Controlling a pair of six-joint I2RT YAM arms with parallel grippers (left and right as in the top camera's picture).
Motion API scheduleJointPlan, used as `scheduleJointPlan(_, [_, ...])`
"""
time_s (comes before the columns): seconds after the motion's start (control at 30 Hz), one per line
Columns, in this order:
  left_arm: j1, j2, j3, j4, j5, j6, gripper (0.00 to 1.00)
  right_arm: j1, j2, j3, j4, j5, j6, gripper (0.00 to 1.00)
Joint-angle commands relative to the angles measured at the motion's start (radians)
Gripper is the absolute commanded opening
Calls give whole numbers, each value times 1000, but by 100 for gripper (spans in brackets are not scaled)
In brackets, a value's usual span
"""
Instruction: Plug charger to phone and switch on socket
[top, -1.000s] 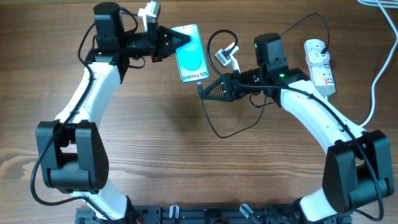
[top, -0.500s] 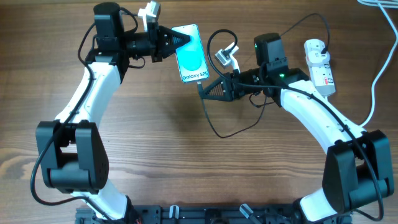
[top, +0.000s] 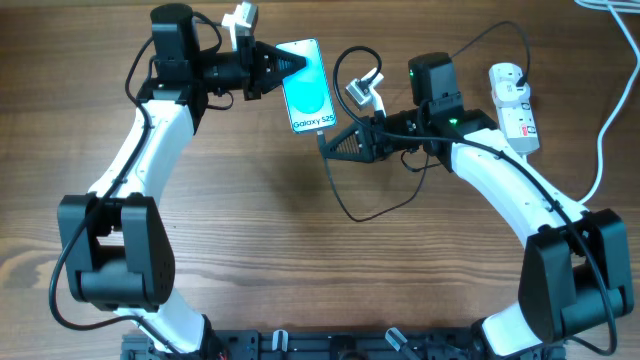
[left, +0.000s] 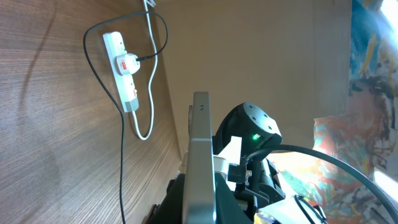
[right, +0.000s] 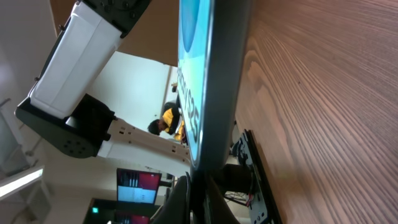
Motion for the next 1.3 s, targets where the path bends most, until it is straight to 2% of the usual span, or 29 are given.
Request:
scheduleJointPlan(0.0, [0,-1,10,4,35,-5,4,-2,-10,1,8,-30,4,4])
scheduleJointPlan(1.03, [-26,-1,10,4,34,3,4,-2,-10,1,14,-52,7,4])
scheduleJointPlan(1.27, [-27,-1,10,4,35,3,4,-2,-10,1,71,-51,56,4])
